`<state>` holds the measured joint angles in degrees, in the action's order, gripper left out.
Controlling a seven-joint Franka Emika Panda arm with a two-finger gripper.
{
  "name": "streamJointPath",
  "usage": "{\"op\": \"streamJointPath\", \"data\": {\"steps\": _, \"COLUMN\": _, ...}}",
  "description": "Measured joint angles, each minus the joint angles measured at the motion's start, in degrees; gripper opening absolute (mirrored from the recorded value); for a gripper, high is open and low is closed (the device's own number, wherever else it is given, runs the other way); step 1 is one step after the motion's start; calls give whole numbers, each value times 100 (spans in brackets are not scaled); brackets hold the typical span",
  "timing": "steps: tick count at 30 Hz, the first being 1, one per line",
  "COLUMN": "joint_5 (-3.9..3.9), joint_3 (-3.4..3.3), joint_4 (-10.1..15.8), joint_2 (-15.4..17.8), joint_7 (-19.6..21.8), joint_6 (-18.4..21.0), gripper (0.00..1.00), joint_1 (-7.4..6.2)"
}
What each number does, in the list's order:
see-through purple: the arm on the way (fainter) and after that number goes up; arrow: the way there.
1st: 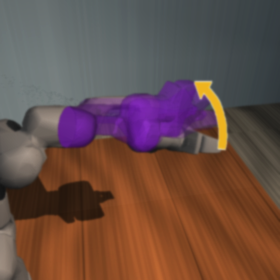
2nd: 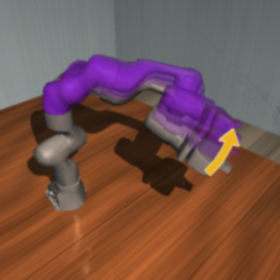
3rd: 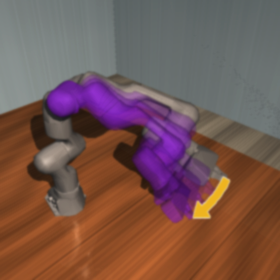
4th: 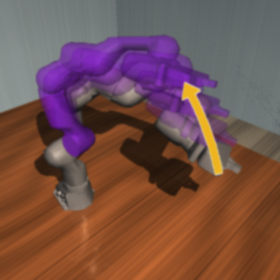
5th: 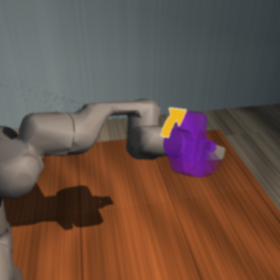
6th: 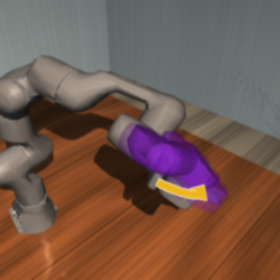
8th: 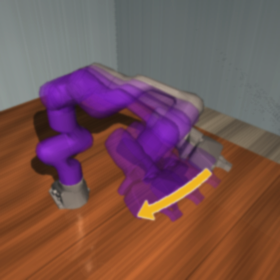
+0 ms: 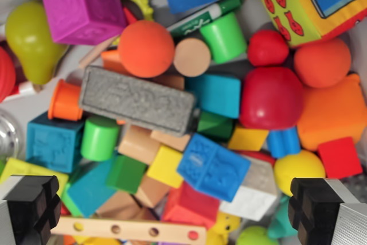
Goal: Pick an object from the bin
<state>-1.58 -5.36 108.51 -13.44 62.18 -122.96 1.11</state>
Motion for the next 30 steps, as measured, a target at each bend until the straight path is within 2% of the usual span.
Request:
{"op": "streamJointPath", "data": {"steps": 19, "joint_5": -130, "joint_3": -269, "joint_4": -226, "joint_2": -437, "joint_7": 966, "joint_6": -160, "gripper": 100, "joint_1": 111}}
{"op": "streamJointPath", "data": {"steps": 30, "joint_5": -251, "joint_3": -438, "joint_4": -440, "joint_2": -773, "joint_7": 1613, "joint_6": -230, "gripper": 100, "joint_1": 200}}
